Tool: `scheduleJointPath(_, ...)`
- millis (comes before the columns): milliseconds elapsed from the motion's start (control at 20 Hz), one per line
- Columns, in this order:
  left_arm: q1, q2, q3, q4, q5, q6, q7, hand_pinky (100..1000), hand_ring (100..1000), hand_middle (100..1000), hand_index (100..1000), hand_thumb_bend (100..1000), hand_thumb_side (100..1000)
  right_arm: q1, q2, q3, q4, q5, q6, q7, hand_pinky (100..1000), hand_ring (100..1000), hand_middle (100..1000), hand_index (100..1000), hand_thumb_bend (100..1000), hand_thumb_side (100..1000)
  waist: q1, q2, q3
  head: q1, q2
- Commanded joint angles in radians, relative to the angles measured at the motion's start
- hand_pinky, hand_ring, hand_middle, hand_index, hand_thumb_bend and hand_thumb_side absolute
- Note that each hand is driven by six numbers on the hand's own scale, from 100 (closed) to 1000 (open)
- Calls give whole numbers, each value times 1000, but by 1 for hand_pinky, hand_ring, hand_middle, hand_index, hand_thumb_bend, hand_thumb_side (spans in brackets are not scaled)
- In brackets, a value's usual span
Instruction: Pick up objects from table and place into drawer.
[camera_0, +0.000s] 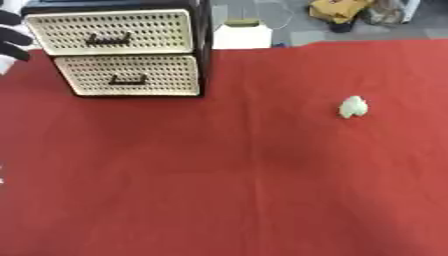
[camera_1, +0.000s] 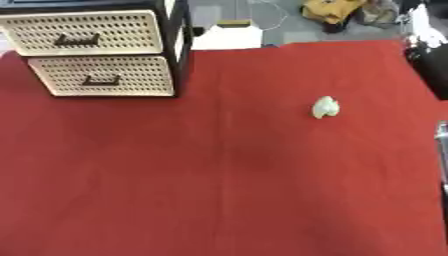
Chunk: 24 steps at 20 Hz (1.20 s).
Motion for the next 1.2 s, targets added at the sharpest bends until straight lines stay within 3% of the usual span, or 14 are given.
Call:
scheduleJointPath(50, -20, 95, 0, -17, -49, 15, 5, 463, 530, 612, 839, 100, 1000, -15, -31, -8, -17, -9, -1, -11, 693, 808, 560, 813, 303, 687, 0, -12, -3, -2, -16)
scheduleJointPath(300, -43, 198, -3, -17, -101, 27, -4, 431, 517, 600, 866, 100, 1000, -11, -32, -14, -17, -7, 0, -17, 692, 807, 560, 813, 301, 687, -1, -14, -10, -6, -14)
scheduleJointPath(500, -56, 285, -20, -17, -132, 47, -80, 381, 477, 562, 896, 100, 1000, -5, -33, -16, -17, -5, 2, -22, 693, 807, 560, 813, 302, 687, -2, -18, -13, -6, -14)
scheduleJointPath(650, -70, 343, -35, -17, -161, 68, -174, 248, 327, 446, 918, 100, 1000, -4, -34, -18, -17, -4, 3, -24, 693, 807, 560, 812, 300, 686, -4, -20, -13, -8, -15)
scheduleJointPath(700, -78, 362, -42, -17, -171, 76, -213, 121, 211, 340, 920, 100, 1000, -4, -35, -17, -17, -3, 3, -24, 693, 807, 560, 812, 302, 687, -4, -20, -13, -9, -16)
scheduleJointPath(800, -95, 394, -58, -17, -185, 86, -302, 100, 119, 242, 905, 100, 1000, -3, -36, -17, -17, -1, 5, -24, 693, 807, 560, 812, 304, 688, -3, -19, -13, -12, -17)
scheduleJointPath(950, -125, 434, -74, -17, -195, 89, -408, 100, 100, 115, 884, 100, 1000, -2, -38, -17, -17, 1, 7, -23, 693, 807, 560, 812, 305, 688, -3, -18, -13, -19, -21)
scheduleJointPath(1200, -173, 481, -98, -17, -209, 109, -540, 100, 100, 100, 872, 100, 1000, -2, -42, -15, -17, 3, 7, -21, 694, 808, 560, 812, 313, 691, -4, -14, -11, -24, -28)
